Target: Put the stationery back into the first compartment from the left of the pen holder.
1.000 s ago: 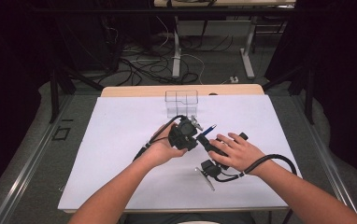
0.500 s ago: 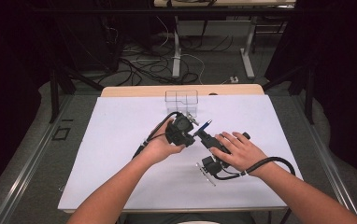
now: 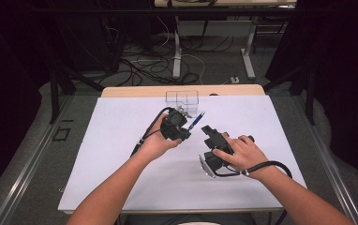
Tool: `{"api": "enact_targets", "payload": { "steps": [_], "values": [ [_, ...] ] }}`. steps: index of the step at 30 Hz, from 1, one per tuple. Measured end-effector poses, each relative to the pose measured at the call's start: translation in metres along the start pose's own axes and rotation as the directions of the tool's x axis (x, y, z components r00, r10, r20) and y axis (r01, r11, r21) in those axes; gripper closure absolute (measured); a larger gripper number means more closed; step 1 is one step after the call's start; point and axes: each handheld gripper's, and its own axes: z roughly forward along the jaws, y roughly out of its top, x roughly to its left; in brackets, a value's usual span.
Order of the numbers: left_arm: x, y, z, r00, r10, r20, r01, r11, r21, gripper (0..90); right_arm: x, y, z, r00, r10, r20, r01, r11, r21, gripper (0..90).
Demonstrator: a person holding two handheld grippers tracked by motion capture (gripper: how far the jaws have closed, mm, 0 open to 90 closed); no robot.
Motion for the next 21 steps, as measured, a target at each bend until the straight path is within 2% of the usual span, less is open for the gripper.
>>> {"api": "enact_targets", "payload": {
  "steps": [3,5,6,7,10,11,13,16,17,18,21],
  "values": [
    [0.005,0.000,-0.002,0.9998,-0.021,-0.003,0.021,0.9993,-0.031,79.2,-0.001,-0.002,0.001,0.9994,0.035,0.000,-0.035,0.999,0.014,34.5],
    [0.009,0.000,-0.004,0.9996,-0.027,-0.006,0.026,0.9984,-0.050,79.2,-0.001,-0.003,0.003,0.9972,0.075,0.001,-0.075,0.997,0.023,32.2],
    [0.010,0.000,-0.004,0.9992,-0.037,-0.013,0.036,0.9973,-0.064,79.2,-0.002,-0.004,0.002,0.9942,0.107,-0.008,-0.107,0.994,0.037,31.5],
    [0.012,0.000,-0.005,0.9990,-0.043,-0.013,0.042,0.9964,-0.074,79.2,-0.002,-0.005,0.004,0.9913,0.132,0.004,-0.132,0.991,0.018,30.6],
    [0.018,0.000,-0.007,0.9975,-0.070,-0.013,0.068,0.9919,-0.107,79.2,-0.002,-0.008,0.004,0.9779,0.209,-0.007,-0.209,0.977,0.047,27.9],
    [0.020,0.000,-0.007,0.9970,-0.076,-0.013,0.074,0.9904,-0.117,79.2,-0.002,-0.009,0.005,0.9713,0.237,-0.014,-0.237,0.971,0.036,27.7],
    [0.024,0.000,-0.009,0.9965,-0.084,-0.006,0.082,0.9877,-0.133,79.2,-0.001,-0.011,0.006,0.9495,0.311,-0.038,-0.310,0.950,0.037,26.1],
    [0.030,0.000,-0.011,0.9938,-0.112,0.003,0.111,0.9808,-0.161,79.2,-0.002,-0.014,0.006,0.9232,0.379,-0.062,-0.375,0.924,0.070,25.1],
    [0.032,0.000,-0.012,0.9934,-0.115,0.003,0.114,0.9805,-0.160,79.2,-0.001,-0.014,0.007,0.9064,0.417,-0.065,-0.414,0.908,0.060,24.8],
    [0.033,0.000,-0.012,0.9928,-0.120,0.001,0.118,0.9777,-0.174,79.2,-0.001,-0.015,0.007,0.9001,0.429,-0.075,-0.424,0.902,0.074,24.1],
    [0.036,0.000,-0.014,0.9923,-0.123,-0.016,0.118,0.9756,-0.185,79.2,-0.001,-0.018,0.008,0.8694,0.486,-0.089,-0.480,0.874,0.081,23.2]
  ]
}}
